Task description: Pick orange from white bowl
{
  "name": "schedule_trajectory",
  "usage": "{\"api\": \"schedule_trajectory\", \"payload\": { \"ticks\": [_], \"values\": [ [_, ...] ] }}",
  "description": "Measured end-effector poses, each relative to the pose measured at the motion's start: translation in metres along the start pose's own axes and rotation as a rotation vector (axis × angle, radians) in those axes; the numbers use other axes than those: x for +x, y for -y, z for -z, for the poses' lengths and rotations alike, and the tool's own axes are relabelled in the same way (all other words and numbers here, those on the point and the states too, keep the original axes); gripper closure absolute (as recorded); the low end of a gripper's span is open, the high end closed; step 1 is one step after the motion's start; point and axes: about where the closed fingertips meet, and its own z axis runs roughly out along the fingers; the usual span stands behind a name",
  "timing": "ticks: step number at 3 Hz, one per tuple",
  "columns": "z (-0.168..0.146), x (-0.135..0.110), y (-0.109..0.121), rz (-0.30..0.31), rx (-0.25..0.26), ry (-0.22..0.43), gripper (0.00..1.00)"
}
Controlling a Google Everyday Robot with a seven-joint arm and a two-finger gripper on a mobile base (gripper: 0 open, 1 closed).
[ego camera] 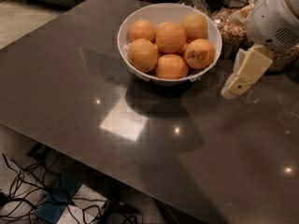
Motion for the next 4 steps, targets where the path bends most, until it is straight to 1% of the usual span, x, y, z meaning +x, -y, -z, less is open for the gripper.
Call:
{"api": "schedule_trajectory", "payload": {
  "ticks": [1, 2, 3, 4],
  "values": [
    [-0.003, -0.004, 0.002, -0.011, 0.015, 0.023, 0.0],
    [-0.013, -0.009, 0.017, -0.032, 0.072, 0.04, 0.0],
    [-0.013, -0.01, 0.018, -0.032, 0.073, 0.043, 0.0],
    [-0.019, -0.015, 0.024, -0.057, 0.091, 0.065, 0.0]
  ]
}}
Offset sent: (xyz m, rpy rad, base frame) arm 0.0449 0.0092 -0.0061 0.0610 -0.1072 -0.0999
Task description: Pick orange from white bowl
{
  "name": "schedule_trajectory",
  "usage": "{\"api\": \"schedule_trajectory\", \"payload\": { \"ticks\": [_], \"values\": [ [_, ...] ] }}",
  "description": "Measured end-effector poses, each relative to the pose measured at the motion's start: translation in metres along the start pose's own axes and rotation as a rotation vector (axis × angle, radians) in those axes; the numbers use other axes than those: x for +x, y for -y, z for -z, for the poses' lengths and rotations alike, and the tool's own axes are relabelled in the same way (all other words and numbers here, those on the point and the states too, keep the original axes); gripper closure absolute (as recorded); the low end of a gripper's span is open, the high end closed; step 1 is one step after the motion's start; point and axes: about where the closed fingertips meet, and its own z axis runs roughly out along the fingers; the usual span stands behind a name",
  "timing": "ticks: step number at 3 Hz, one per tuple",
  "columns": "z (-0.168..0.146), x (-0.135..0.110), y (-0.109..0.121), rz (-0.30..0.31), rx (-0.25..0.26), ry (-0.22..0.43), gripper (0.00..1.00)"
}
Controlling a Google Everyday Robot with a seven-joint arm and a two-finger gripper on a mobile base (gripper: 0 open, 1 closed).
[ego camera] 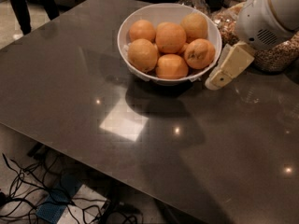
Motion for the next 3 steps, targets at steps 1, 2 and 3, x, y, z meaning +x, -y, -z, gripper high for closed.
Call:
{"api": "schedule_trajectory", "payload": {
  "ticks": [1, 2, 3],
  "values": [
    [-0.01, -0.005, 0.007, -0.02, 0.017, 0.005, 0.0],
    [-0.018, -0.008, 0.014, -0.026, 0.034, 0.001, 0.0],
    [-0.031, -0.007, 0.023, -0.031, 0.042, -0.009, 0.04]
  ]
}}
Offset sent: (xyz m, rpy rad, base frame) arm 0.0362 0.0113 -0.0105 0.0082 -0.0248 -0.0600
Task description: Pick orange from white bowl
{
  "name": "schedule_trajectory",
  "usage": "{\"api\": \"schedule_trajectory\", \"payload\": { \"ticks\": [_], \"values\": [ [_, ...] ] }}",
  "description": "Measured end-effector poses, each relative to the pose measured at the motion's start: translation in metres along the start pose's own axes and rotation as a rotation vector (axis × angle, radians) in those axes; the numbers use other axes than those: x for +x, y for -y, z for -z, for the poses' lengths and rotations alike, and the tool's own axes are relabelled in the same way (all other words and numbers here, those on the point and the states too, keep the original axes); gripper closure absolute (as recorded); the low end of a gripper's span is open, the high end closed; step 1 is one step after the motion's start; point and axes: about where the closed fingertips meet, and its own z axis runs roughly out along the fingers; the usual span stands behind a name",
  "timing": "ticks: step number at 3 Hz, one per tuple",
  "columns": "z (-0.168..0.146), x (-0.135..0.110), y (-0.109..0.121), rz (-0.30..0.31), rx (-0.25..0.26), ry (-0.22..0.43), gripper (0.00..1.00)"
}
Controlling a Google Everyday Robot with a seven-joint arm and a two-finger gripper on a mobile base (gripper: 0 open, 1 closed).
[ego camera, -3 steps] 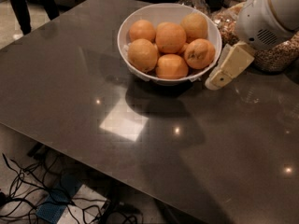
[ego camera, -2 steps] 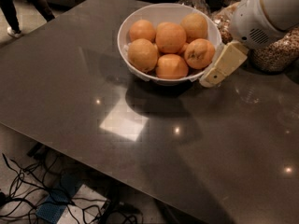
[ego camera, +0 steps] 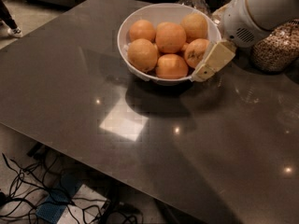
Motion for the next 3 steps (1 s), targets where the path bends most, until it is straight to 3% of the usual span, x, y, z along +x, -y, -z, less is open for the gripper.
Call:
{"api": "schedule_trajectory", "payload": {
  "ticks": [3],
  "values": [
    [-0.021, 0.009, 0.027, -0.015, 0.02, -0.007, 0.16]
  ]
}}
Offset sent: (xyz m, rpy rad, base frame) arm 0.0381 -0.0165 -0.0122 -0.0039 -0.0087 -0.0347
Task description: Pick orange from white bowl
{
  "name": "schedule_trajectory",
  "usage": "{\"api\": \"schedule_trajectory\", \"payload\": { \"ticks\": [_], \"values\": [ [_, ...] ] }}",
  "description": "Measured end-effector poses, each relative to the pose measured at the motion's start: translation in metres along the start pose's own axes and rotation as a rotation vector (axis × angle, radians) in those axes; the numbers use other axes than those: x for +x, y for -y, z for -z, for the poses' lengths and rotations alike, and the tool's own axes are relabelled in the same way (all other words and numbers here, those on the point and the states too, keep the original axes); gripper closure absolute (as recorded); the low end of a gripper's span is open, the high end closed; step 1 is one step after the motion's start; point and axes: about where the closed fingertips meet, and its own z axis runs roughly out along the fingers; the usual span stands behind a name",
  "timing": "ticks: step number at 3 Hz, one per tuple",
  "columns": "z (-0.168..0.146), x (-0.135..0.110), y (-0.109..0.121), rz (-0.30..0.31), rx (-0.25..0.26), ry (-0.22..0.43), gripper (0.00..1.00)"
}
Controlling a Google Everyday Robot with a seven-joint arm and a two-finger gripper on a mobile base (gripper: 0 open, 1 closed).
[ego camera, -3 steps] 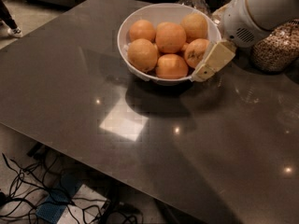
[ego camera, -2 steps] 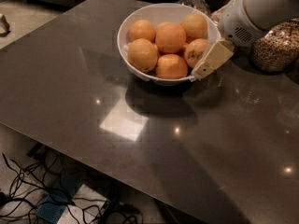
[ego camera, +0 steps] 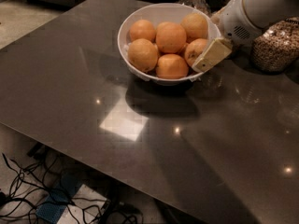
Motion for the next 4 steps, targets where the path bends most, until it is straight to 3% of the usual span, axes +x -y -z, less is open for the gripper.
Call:
{"api": "schedule_trajectory", "payload": {
  "ticks": [1, 2, 4],
  "values": [
    [-0.006, 0.002, 0.005, -0.008, 0.006, 0.0, 0.24],
    [-0.009, 0.005, 0.008, -0.017, 0.006, -0.001, 0.24],
    [-0.035, 0.013, 0.005, -0.05, -0.042, -0.014, 0.26]
  ]
}}
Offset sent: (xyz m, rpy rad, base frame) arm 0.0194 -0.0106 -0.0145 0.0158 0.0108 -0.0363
